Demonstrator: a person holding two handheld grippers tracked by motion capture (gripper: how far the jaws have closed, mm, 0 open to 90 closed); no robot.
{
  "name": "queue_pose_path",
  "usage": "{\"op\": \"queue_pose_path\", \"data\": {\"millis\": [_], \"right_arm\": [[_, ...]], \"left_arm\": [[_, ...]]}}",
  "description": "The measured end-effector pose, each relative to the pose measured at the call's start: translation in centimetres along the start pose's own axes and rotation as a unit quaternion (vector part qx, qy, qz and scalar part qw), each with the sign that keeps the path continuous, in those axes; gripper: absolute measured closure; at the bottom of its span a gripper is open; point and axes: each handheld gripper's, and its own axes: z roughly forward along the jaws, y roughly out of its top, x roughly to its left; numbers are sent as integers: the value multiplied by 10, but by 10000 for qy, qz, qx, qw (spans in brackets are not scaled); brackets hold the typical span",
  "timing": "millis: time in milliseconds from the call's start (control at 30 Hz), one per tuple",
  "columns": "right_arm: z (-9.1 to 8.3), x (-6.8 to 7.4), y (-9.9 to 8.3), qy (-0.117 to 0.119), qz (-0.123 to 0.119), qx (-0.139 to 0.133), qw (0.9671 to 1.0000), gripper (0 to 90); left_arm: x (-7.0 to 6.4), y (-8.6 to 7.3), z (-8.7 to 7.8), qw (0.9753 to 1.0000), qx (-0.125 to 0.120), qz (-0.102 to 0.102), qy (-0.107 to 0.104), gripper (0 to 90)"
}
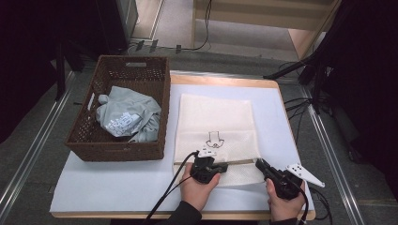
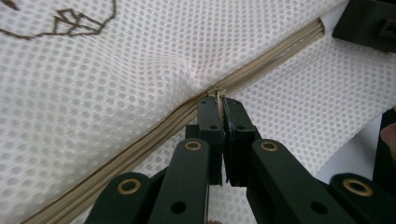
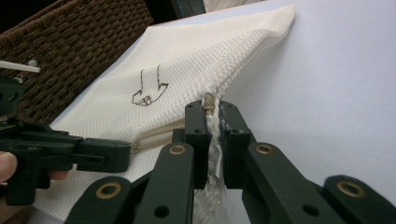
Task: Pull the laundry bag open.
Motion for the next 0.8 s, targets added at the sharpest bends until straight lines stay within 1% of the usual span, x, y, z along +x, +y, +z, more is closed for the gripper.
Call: {"op": "queue_pose_path", "data": {"millis": [100, 267, 333, 367, 400, 467, 500, 533, 600, 667, 733, 800], "right_arm": [[0, -1, 0, -23, -63, -23, 10000, 846], [0, -1, 0, -61, -54, -13, 10000, 846], [1, -1, 0, -65, -56, -18, 10000, 846], [1, -2, 0, -19, -48, 20, 10000, 846], [1, -2, 0, -19, -48, 20, 10000, 846], [3, 0, -1, -11, -79, 40, 10000, 846], [4, 1, -2, -21, -132, 49, 9999, 846], [4, 2, -1, -46, -176, 50, 9998, 846], [4, 3, -1, -18, -195, 59, 9998, 846], [5, 3, -2, 14, -210, 75, 9998, 846], [6, 3, -2, 17, -204, 68, 9998, 846], [6, 3, -2, 45, -169, 82, 9998, 845]], "left_arm": [[4, -2, -7, 9999, -73, -7, 91, 874], [8, -6, -17, 9995, -135, 98, 280, 874], [11, -8, -20, 9994, -169, 84, 294, 874], [12, -8, -22, 9994, -189, 68, 284, 874], [12, -9, -23, 9994, -183, 91, 294, 874], [13, -10, -25, 9991, -213, 129, 355, 874], [13, -10, -26, 9989, -213, 143, 394, 874], [14, -11, -27, 9989, -244, 131, 378, 874], [14, -11, -28, 9988, -243, 141, 395, 874], [14, -12, -29, 9986, -244, 188, 431, 874], [14, -12, -30, 9986, -267, 173, 419, 874], [14, -12, -30, 9985, -278, 162, 452, 874]]}}
